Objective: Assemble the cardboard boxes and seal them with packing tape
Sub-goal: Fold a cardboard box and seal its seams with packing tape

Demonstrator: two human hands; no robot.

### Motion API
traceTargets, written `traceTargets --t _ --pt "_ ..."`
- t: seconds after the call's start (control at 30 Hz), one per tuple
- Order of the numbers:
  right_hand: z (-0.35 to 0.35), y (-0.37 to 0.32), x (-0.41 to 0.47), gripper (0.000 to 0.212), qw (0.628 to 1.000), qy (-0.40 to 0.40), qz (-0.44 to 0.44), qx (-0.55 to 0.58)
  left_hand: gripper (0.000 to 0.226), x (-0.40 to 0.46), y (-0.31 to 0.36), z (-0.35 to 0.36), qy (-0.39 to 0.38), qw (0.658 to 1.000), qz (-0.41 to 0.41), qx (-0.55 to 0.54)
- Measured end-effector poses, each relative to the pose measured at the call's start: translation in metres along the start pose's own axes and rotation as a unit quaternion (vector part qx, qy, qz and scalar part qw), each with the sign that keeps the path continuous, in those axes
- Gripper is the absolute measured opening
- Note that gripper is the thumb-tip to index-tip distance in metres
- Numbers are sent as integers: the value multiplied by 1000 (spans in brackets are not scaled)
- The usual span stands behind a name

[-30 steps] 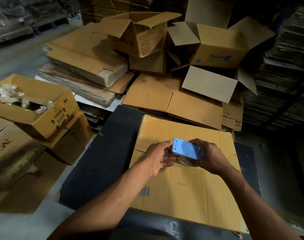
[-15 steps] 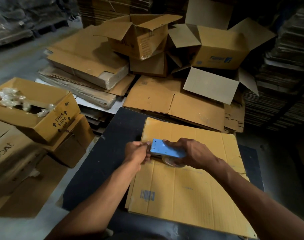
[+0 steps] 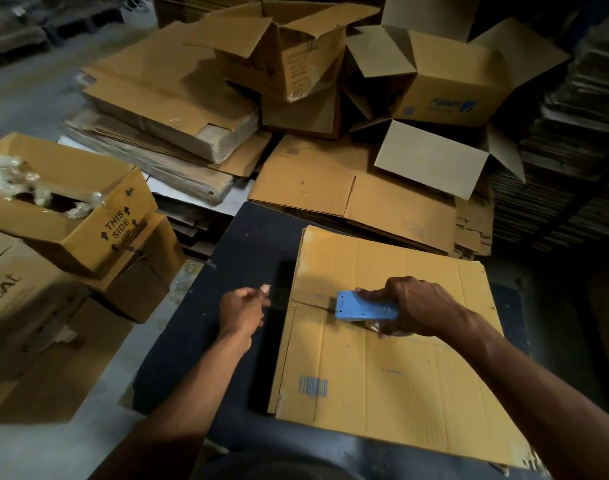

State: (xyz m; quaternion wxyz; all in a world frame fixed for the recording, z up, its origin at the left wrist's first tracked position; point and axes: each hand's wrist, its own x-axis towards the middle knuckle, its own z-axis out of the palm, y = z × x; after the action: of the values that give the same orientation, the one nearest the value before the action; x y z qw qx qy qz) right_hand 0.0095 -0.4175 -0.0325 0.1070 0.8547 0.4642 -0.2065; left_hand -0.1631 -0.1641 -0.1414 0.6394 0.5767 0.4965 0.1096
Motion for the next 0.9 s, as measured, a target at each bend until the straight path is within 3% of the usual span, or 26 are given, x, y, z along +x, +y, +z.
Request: traceTargets --t 0.47,0.67,0.77,0.9 --pt "-10 -28 21 91 995 -47 29 -84 18 8 -36 34 -9 1000 -24 1" --pt "-13 -30 16 116 991 -93 18 -90 27 9 -34 45 -40 995 -46 78" --pt "-19 -32 20 102 994 -84 2 -74 30 8 -26 44 -60 986 -50 147" --pt "-9 -33 26 76 995 -73 -22 -64 17 6 -10 34 -112 964 -44 236"
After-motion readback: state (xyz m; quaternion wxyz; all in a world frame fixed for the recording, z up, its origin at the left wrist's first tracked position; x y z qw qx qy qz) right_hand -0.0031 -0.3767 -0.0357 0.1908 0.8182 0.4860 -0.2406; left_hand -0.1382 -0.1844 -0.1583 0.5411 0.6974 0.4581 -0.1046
